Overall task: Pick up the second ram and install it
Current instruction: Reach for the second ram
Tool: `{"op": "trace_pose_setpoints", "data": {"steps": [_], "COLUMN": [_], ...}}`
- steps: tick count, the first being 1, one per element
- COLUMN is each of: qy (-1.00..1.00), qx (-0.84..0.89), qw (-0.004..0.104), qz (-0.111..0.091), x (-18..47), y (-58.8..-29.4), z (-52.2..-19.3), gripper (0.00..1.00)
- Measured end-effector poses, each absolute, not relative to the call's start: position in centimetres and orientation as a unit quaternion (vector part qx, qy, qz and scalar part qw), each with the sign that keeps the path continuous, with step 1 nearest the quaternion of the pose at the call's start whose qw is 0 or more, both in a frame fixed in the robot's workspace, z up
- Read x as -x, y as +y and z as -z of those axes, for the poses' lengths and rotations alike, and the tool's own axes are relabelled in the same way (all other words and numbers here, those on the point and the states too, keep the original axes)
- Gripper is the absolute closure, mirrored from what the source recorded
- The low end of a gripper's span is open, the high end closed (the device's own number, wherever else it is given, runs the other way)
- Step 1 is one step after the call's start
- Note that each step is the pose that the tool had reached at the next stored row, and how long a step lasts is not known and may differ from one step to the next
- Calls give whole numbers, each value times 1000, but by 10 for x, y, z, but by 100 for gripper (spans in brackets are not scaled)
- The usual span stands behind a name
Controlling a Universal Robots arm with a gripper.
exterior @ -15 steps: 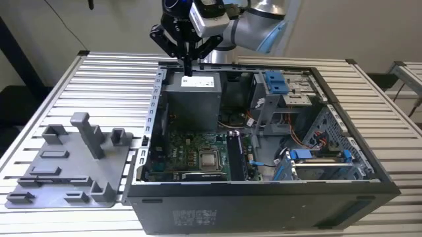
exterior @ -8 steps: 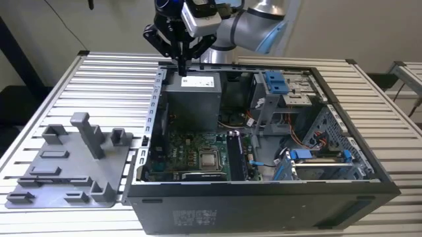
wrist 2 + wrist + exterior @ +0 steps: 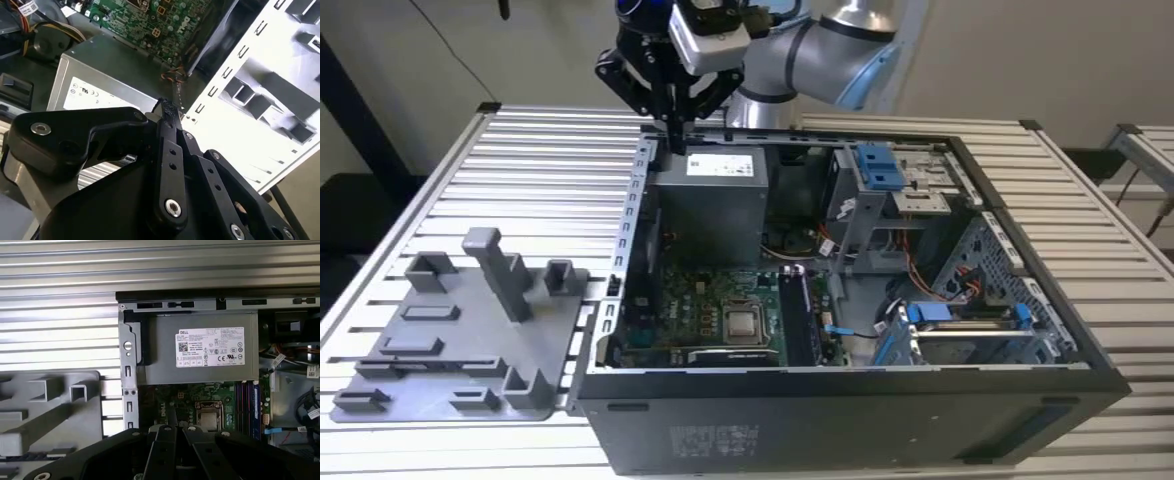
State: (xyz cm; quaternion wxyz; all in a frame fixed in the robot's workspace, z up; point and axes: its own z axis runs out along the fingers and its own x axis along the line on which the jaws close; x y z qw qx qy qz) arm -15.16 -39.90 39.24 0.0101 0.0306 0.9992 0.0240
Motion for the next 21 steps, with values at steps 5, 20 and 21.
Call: {"op": "trace_pose_setpoints", "data": {"steps": [5,20,21], "qy": [999,999,999], "qx": [-28,-27,-27], "qw": [10,-9,-9], "qz": [-24,-24,-24], "x": [161,188,192], "y": [-399,-399,-399], "z": [-392,-391,-391], "gripper": [89,89,89]}}
